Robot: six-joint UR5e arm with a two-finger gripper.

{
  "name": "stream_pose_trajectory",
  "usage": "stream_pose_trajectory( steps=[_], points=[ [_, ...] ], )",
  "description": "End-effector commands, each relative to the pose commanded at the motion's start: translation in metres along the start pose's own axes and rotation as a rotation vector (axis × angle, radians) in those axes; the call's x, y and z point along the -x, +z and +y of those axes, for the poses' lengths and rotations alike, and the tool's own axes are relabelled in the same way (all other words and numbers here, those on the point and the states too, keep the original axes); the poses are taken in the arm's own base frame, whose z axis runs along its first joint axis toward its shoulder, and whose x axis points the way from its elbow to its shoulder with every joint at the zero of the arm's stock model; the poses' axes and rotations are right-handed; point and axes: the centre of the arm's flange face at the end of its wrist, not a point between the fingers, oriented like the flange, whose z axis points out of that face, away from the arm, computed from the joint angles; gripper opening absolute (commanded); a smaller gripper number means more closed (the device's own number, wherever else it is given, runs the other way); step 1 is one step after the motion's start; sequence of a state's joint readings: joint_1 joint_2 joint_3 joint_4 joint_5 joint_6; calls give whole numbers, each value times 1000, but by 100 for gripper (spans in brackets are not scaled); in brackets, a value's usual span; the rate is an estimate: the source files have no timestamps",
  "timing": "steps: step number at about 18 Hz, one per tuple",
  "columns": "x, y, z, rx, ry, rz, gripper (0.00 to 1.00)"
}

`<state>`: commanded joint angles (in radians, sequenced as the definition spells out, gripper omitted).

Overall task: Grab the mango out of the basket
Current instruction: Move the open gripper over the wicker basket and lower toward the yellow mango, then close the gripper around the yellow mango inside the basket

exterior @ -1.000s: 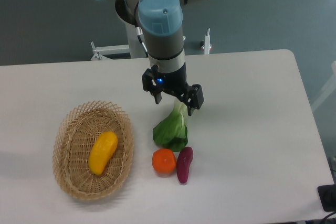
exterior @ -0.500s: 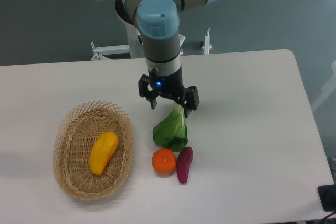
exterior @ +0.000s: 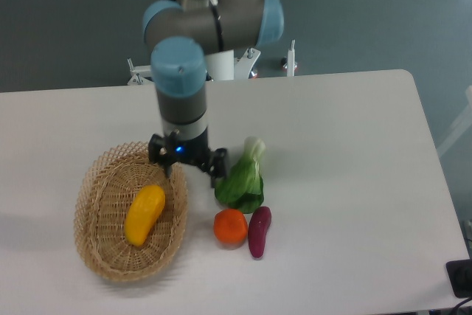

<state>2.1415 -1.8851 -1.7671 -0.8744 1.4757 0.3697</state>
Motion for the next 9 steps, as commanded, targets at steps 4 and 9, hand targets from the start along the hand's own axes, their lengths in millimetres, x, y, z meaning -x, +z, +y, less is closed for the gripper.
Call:
stream_pose_trajectory(
  steps=[4, 9],
  points=[
    [-26, 35, -9, 3, 48, 10, 100],
    [-46, 59, -9, 33, 83, 22, 100]
  ],
)
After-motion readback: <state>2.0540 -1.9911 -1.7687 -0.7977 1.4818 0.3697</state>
